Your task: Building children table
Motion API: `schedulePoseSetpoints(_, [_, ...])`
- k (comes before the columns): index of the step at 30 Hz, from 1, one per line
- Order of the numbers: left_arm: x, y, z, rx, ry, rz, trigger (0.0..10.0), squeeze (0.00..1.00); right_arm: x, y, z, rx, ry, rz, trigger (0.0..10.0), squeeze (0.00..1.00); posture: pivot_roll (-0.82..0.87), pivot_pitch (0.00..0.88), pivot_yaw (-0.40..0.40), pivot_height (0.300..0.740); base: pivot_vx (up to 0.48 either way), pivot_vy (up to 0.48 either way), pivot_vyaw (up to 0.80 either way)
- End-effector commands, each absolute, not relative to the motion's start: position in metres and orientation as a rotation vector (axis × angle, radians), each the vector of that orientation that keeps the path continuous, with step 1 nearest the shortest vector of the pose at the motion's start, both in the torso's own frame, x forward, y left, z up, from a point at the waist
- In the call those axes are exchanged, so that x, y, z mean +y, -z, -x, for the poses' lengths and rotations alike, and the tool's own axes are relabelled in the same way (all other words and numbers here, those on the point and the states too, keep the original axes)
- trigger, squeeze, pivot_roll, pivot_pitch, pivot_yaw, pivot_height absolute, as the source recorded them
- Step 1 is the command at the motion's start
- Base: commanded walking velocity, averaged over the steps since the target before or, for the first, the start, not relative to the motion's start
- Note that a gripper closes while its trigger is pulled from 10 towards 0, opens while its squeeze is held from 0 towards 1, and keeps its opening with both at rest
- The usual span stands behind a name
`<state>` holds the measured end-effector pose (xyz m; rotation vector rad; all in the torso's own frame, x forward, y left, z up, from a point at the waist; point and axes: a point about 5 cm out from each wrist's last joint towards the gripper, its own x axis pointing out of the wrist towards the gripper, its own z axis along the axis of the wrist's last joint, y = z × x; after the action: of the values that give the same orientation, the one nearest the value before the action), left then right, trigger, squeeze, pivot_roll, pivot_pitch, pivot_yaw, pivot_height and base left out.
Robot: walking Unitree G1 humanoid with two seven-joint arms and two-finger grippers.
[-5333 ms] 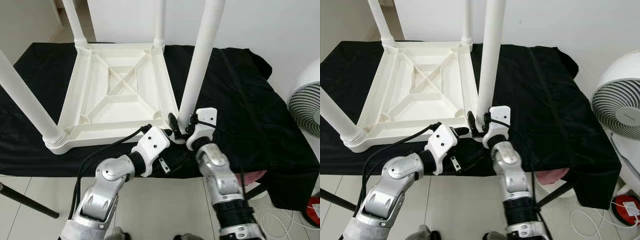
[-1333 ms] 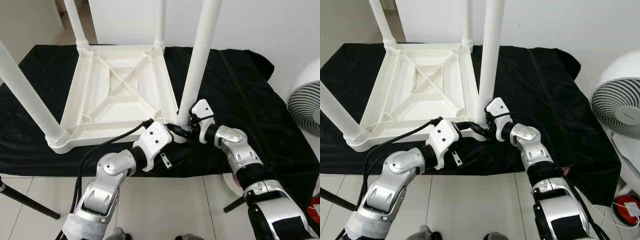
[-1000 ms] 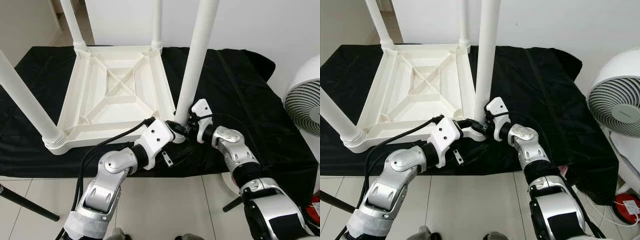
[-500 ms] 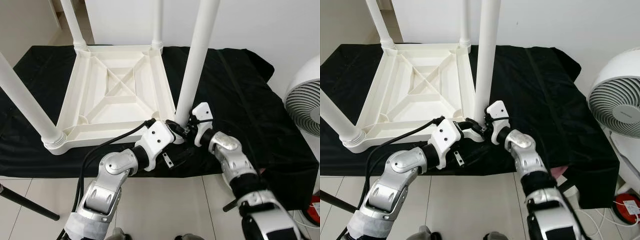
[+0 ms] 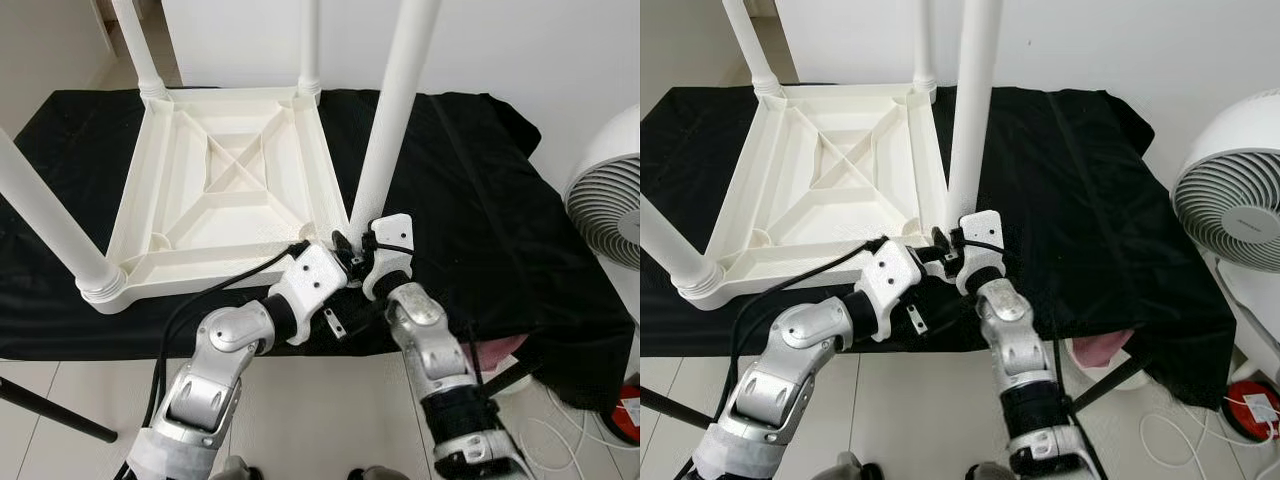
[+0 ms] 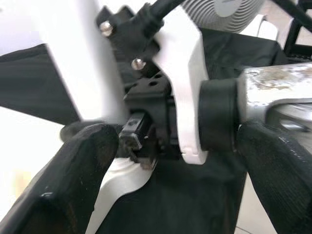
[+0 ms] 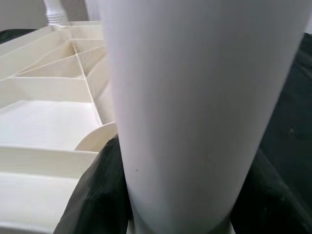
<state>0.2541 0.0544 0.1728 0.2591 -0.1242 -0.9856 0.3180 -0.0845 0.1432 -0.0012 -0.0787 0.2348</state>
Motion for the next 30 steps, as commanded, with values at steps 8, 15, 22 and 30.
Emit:
schedulePoseSetpoints(8, [0.052, -0.173, -0.254, -0.123, 0.933, -0.241, 10.0, 0.0, -0.085, -0.138, -0.312, -0.03, -0.212, -0.013, 10.0, 0.98, -0.11, 0.083, 0.03, 0.74, 0.0, 0.0, 0.0])
schedulePoseSetpoints(15, [0.054, -0.174, -0.254, -0.125, 0.924, -0.244, 10.0, 0.0, -0.082, -0.145, -0.309, -0.041, -0.232, -0.021, 10.0, 1.0, -0.09, 0.087, 0.027, 0.74, 0.0, 0.0, 0.0])
schedulePoseSetpoints(22, [0.056, -0.176, -0.255, -0.13, 0.914, -0.243, 10.0, 0.0, -0.082, -0.149, -0.304, -0.048, -0.246, 0.005, 10.0, 0.0, -0.1, 0.12, 0.034, 0.74, 0.0, 0.0, 0.0])
schedulePoseSetpoints(30, [0.057, -0.179, -0.255, -0.133, 0.911, -0.242, 10.0, 0.0, -0.087, -0.149, -0.302, -0.038, -0.23, 0.011, 10.0, 0.0, -0.1, 0.14, 0.039, 0.74, 0.0, 0.0, 0.0])
